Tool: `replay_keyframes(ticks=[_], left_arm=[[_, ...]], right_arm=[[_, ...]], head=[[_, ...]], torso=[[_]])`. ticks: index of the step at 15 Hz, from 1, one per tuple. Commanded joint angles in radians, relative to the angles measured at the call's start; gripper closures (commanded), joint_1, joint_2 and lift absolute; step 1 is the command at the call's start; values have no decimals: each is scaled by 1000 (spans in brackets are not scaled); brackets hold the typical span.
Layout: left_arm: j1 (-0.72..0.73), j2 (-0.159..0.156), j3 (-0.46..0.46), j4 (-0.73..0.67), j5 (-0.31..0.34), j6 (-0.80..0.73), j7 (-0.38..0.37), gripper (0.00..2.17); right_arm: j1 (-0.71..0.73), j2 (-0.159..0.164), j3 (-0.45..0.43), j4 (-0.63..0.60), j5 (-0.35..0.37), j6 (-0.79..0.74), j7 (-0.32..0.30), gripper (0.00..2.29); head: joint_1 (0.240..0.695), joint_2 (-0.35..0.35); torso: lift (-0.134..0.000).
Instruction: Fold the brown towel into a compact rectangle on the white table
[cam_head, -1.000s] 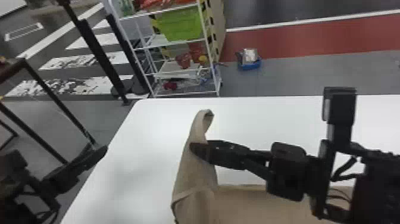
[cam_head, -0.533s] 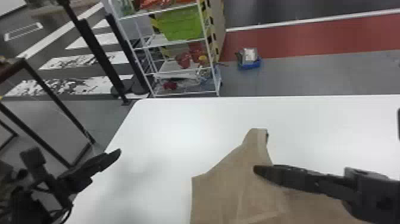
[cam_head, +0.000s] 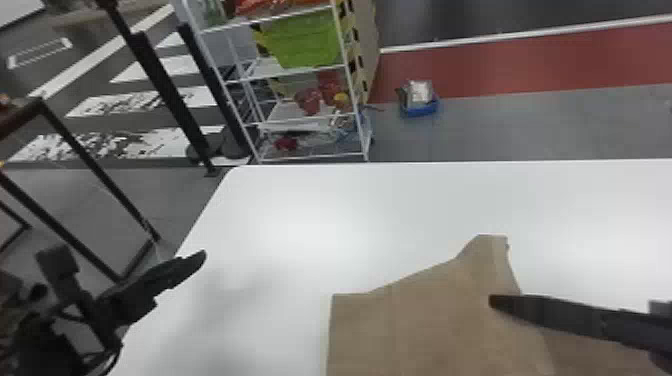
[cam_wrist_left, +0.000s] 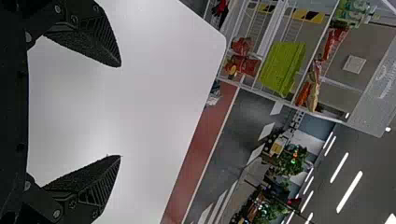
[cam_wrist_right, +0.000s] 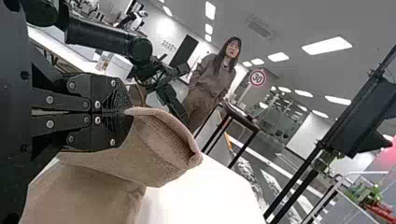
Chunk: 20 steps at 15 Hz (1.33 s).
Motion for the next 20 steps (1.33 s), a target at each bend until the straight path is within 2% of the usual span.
replay_keyframes(ticks=[1,4,6,8,11,17,20], left_arm=[[5,-1,2,-1,-3,5,-2,211],[7,-18,-9,-9,-9,5,-2,211],[7,-27,-18,-20,-25,5,-2,211],[8,-32,-21,-32,-28,8,-4,211],[22,-37,-18,-44,-28,17,-8,211],[50,-43,6,-70,-17,23,-19,211],[54,-47,14,-76,-8,26,-22,211]], right_arm=[[-5,-48,-46,24,9,12,24,1409],[-12,-80,-114,26,24,12,51,1409],[-17,-87,-154,24,22,12,76,1409],[-11,-104,-154,21,30,12,84,1409],[-12,-113,-154,35,88,12,111,1409],[32,-136,-177,43,148,12,172,1409],[75,-150,-194,43,216,12,206,1409]], head=[[695,350],[695,350],[695,350],[695,350],[695,350],[695,350],[695,350]], torso=[[-124],[-124],[-124],[-124],[-124],[-124],[-124]])
